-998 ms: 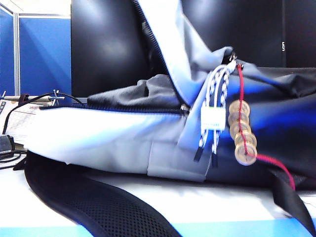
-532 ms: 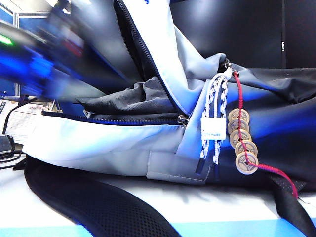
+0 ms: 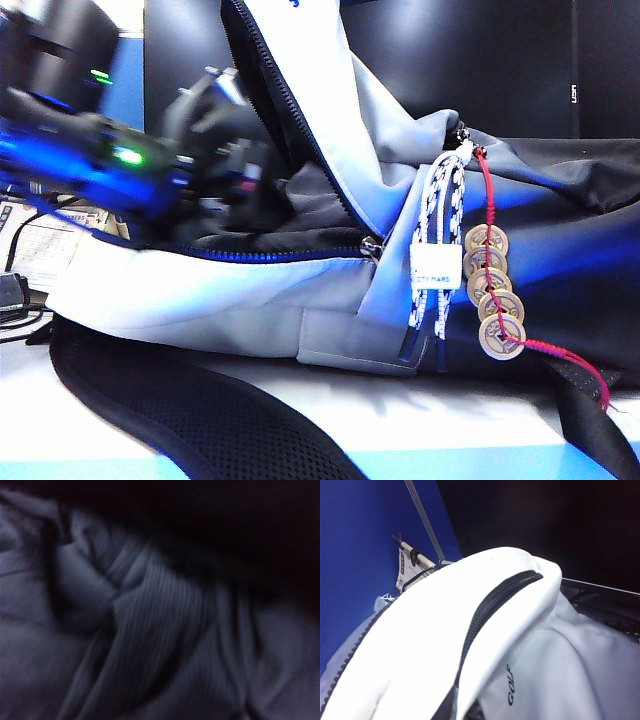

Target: Take the gray clothes out of the backpack.

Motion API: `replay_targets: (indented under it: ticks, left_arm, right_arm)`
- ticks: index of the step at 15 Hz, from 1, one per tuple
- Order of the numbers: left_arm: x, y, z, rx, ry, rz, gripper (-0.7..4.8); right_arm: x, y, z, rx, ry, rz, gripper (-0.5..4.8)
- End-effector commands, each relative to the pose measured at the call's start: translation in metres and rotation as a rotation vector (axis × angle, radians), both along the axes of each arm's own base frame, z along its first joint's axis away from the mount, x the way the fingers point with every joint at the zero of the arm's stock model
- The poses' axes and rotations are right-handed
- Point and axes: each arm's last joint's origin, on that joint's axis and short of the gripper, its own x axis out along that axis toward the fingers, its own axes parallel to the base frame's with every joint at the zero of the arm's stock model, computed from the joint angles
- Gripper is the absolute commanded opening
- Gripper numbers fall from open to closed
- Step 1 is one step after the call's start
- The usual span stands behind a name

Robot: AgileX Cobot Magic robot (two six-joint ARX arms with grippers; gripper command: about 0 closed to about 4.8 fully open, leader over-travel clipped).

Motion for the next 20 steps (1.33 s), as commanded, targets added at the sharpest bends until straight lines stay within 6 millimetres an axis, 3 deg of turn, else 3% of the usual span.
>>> replay_targets:
  ticks: [1, 2, 3, 6, 9, 13, 15, 18, 20]
  left_arm:
    - [0.013, -0.025, -0.001, -0.010, -0.008, -0.062, 4.79]
    - [0.016, -0.031, -0.004, -0.007, -0.001, -0.075, 0.70]
    - [0.016, -0.034, -0.005, -0.004, 0.002, -0.076, 0.18]
    - [0.015, -0.020, 0.008, 0.086, 0.017, 0.104, -0.04]
    - [-0.008, 0.027, 0.068, 0.194, -0.034, 0.282, -0.05]
    - [-0.066, 0.083, 0.139, 0.175, -0.212, 0.519, -0.04]
    - [-0.116, 0.116, 0.174, 0.197, -0.402, 0.710, -0.05]
    - [-0.146, 0.136, 0.190, 0.345, -0.546, 0.998, -0.04]
    - [-0.149, 0.139, 0.198, 0.446, -0.598, 1.097, -0.04]
  right_arm:
    - [-0.002, -0.001, 0.012, 0.049, -0.055, 0.004, -0.08]
    - [-0.002, -0.001, 0.012, 0.046, -0.052, 0.004, -0.08]
    - [-0.003, -0.002, 0.011, 0.038, -0.043, 0.004, -0.08]
    - [-0.002, -0.003, 0.008, 0.009, -0.031, -0.007, -0.08]
    - [-0.001, -0.005, 0.008, -0.047, -0.064, -0.028, -0.08]
    - [0.000, -0.006, 0.005, -0.131, -0.090, -0.058, -0.08]
    - [-0.001, -0.006, 0.003, -0.142, -0.076, -0.051, -0.08]
    - [0.000, 0.000, -0.007, -0.166, -0.022, 0.021, -0.08]
    - [0.000, 0.007, -0.019, -0.204, 0.038, 0.067, -0.08]
